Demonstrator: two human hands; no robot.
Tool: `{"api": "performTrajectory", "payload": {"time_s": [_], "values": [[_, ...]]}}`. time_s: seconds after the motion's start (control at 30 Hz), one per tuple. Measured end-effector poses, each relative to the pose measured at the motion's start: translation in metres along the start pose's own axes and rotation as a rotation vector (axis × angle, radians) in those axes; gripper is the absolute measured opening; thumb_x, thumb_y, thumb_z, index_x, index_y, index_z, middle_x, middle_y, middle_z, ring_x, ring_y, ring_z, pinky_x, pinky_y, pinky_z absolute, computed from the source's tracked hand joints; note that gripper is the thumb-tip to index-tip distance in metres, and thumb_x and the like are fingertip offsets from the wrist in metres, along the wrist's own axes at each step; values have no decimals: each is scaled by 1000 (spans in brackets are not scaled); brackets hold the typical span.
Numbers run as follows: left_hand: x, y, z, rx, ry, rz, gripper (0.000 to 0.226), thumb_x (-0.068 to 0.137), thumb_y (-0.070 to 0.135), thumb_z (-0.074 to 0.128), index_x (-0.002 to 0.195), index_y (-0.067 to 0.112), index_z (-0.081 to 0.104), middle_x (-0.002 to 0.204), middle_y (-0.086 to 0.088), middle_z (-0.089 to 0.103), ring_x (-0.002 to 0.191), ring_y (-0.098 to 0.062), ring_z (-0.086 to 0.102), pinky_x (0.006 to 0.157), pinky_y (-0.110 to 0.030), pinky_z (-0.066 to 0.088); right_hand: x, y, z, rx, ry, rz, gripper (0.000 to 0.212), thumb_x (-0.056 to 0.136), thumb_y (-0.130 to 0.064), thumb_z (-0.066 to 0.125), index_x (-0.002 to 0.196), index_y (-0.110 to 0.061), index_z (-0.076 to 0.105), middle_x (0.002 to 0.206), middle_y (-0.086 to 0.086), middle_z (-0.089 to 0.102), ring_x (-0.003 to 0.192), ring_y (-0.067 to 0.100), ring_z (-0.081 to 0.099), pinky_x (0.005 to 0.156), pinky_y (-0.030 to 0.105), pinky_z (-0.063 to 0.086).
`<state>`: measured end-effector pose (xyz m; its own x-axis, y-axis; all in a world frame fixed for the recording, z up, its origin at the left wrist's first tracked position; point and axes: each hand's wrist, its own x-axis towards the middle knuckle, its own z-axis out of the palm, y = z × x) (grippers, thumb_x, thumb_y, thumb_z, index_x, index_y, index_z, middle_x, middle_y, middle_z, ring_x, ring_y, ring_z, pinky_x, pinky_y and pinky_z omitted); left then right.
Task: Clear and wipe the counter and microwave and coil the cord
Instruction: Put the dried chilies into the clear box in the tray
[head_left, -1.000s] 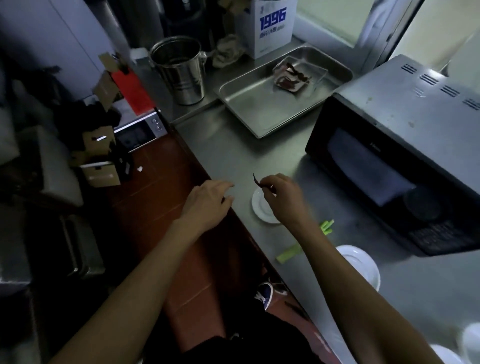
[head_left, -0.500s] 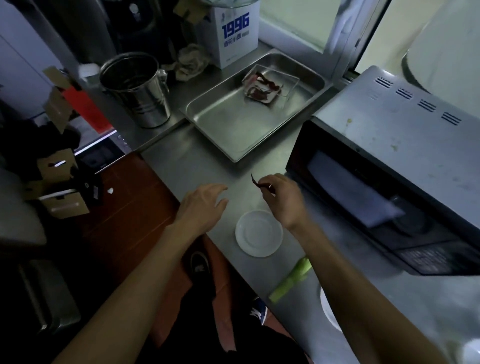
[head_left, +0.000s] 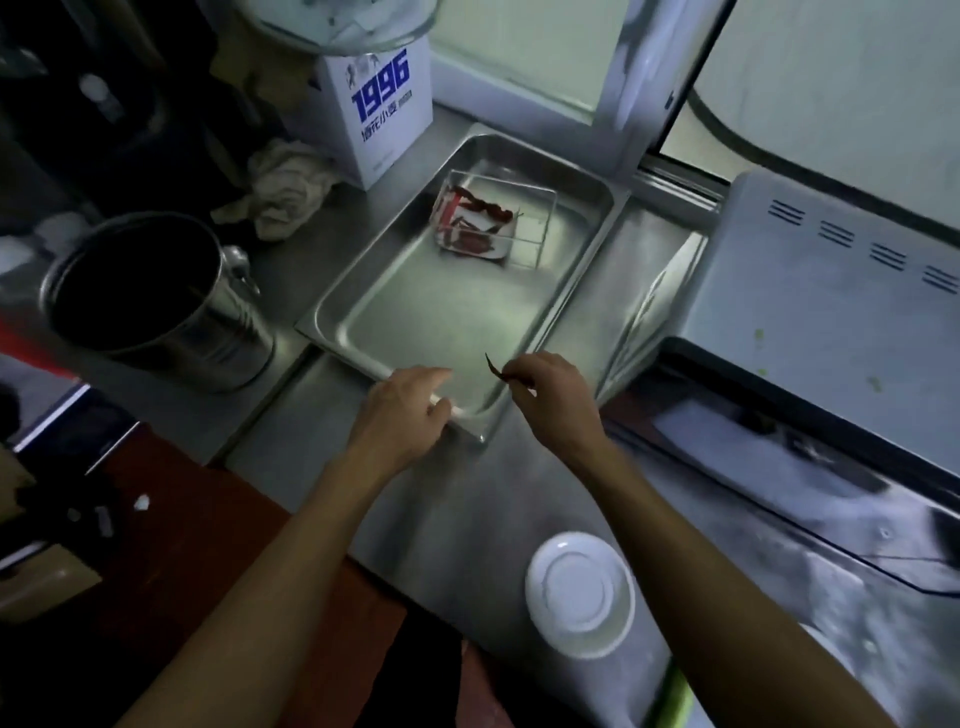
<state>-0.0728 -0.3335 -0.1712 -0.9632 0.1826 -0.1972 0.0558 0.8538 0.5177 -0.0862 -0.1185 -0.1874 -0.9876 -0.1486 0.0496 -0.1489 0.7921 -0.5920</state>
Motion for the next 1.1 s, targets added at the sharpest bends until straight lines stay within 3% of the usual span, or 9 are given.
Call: {"api": "performTrajectory", "payload": {"time_s": [0.17,0.5,0.7,1.1], "values": [[48,-20,-22,-18,15,85,37,90,26,58,125,15,64,124,-10,66,111,-34,60,95,-46,50,55,-9,7,-56,49,60,20,87,-13,65,104,-18,74,95,2,70,89,23,63,78,42,52],[122,-37,-50,-22,-36,138,40,97,37,54,135,25,57,137,3,58,124,-20,54,103,-44,45,137,-12,19,-92,151,86,19,89,-12,64,105,-16,74,96,4,71,91,27,62,78,48,53],[163,-41,-61,4,-52,141,40,98,40,53,136,29,54,140,6,55,127,-19,52,103,-39,43,177,-6,19,-101,179,92,20,90,-10,64,108,-14,74,100,6,72,92,25,63,81,47,54],[238,-47,-58,-38,-94,91,39,98,35,55,137,27,54,140,3,55,125,-21,53,102,-44,47,267,22,34,-93,163,141,19,90,-11,64,105,-17,73,100,4,72,91,21,64,81,45,55]]}}
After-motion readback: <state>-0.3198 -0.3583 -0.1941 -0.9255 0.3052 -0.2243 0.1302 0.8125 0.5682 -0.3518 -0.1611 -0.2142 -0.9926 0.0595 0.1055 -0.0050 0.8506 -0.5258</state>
